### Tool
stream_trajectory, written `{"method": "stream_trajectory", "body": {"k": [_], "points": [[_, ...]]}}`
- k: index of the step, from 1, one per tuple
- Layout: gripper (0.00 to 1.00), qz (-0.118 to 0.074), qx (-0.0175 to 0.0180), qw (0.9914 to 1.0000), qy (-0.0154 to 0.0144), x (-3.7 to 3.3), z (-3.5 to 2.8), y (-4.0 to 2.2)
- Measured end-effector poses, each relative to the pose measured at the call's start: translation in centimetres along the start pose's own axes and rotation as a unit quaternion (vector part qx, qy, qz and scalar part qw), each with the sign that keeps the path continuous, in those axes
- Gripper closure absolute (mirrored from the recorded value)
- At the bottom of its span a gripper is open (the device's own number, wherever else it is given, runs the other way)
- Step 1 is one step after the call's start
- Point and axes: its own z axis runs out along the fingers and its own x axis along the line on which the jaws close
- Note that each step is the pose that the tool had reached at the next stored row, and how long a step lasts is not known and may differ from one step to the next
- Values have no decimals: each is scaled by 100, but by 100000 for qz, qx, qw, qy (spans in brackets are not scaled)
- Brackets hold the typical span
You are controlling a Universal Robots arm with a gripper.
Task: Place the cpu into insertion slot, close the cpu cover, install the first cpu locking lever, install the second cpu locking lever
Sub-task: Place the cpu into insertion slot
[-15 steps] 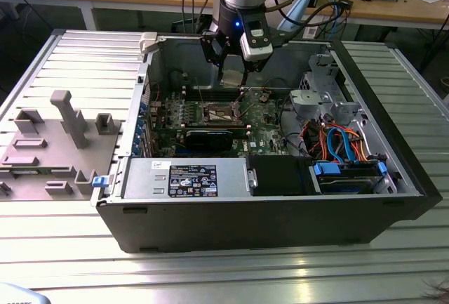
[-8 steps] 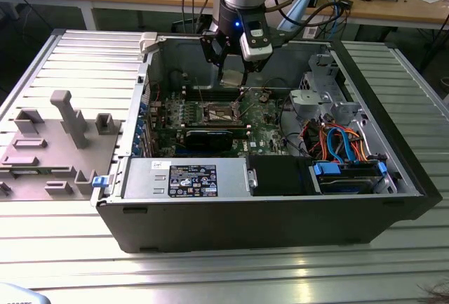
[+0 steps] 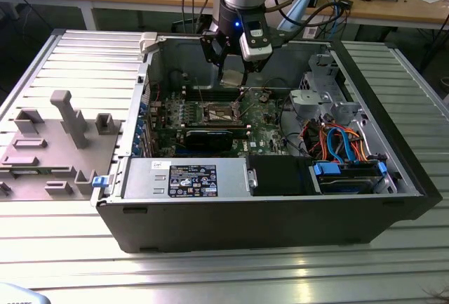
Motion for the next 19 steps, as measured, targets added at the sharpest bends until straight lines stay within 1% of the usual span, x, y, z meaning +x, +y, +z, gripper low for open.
{"method": "stream_trajectory", "body": {"k": [17, 19], "points": [[45, 644, -9, 99998, -50, 0, 1, 0], [45, 1050, -18, 99994, -84, 0, 2, 0]]}}
